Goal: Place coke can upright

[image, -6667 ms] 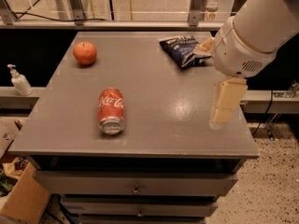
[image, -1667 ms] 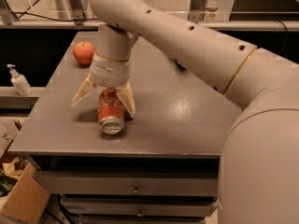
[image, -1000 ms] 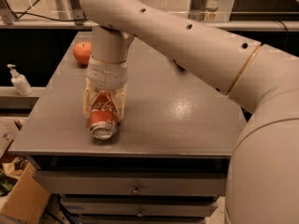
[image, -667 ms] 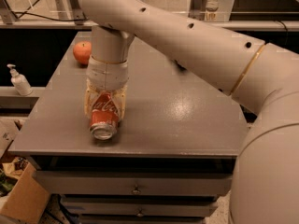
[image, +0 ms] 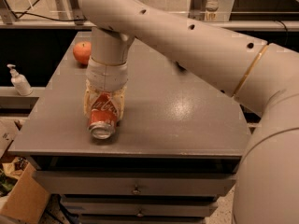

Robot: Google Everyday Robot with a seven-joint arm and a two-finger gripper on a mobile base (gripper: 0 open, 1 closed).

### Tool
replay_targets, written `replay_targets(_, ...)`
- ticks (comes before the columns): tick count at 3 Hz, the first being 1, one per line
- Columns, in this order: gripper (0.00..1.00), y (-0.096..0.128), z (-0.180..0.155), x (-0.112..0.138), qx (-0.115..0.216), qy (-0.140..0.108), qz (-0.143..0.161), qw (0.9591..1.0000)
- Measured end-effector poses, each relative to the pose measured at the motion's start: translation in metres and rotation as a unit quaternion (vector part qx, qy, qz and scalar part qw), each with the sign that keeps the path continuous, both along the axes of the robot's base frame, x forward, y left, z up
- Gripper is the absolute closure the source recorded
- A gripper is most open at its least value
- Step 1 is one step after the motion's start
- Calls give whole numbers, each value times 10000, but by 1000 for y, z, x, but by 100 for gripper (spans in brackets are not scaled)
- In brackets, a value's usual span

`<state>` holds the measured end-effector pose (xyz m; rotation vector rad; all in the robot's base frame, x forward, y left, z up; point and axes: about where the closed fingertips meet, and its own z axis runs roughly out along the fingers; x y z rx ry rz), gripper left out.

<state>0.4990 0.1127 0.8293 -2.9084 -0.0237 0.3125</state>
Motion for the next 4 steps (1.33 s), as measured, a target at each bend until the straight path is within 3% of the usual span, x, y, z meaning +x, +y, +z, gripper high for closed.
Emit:
replay_targets(1, 100, -3, 16, 3, -40, -454, 254, 9986)
replay_targets(2, 100, -13, 46, 13, -87, -1115, 673, 9914)
replay_targets(3, 100, -27, 69, 21, 42, -1570, 1067, 9818)
replay_targets(4, 100, -43, 79, 20, 377, -1895, 1580, 9684)
